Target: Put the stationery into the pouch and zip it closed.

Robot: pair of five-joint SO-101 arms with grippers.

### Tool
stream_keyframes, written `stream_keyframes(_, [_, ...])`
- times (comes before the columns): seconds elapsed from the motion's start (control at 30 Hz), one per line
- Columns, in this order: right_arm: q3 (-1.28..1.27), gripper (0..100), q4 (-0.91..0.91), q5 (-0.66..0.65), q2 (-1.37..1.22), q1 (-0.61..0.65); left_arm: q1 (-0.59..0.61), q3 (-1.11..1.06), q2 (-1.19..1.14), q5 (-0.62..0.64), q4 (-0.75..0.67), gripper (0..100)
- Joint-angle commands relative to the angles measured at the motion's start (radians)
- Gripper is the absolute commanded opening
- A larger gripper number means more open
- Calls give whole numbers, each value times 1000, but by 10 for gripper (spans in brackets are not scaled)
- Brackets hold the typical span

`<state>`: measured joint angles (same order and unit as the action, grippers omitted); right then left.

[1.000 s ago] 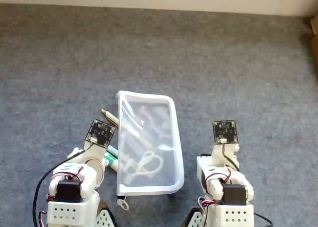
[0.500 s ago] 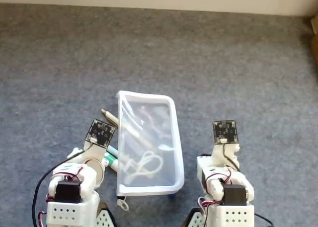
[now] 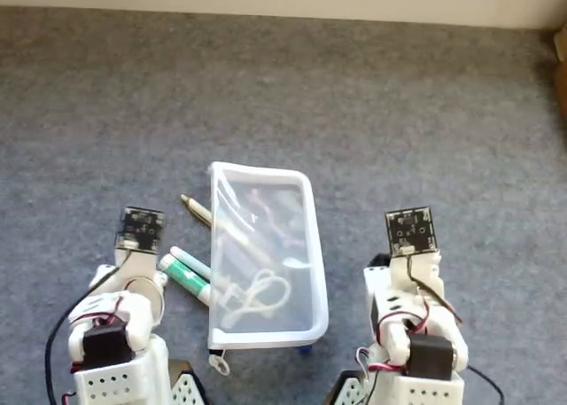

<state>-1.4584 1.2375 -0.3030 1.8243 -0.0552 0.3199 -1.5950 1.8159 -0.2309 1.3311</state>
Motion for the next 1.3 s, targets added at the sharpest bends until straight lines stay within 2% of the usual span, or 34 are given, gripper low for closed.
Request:
stream_keyframes(0.0, [148, 10, -19, -46, 7, 28, 56, 58, 7, 8, 0, 7])
stream_keyframes(0.17, [254, 11, 61, -98, 5, 150, 56, 56, 7, 6, -5, 7])
stream_keyframes(0.27, [326, 61, 116, -98, -41, 203, 56, 56, 7, 6, -5, 8])
stream_keyframes(0.37, [409, 111, 156, -97, -170, 246, 56, 54, 7, 5, -5, 8])
stream_keyframes(0.5, [541, 116, 213, -95, -386, 331, 58, 51, 7, 3, -5, 23])
stream_keyframes(0.6, [636, 139, 295, -94, -515, 452, 62, 47, 7, 8, -5, 115])
stream_keyframes(0.77, [704, 283, 383, -91, -595, 661, 87, 28, 7, 11, -5, 248])
stream_keyframes(0.9, [705, 307, 383, -9, -599, 808, 145, 35, 7, 11, -6, 250])
stream_keyframes(1.1, [638, 307, 374, 52, -604, 1098, 173, 30, 5, 12, -37, 251])
stream_keyframes(1.27, [582, 307, 309, 57, -651, 1196, 173, 28, 5, 12, -40, 251])
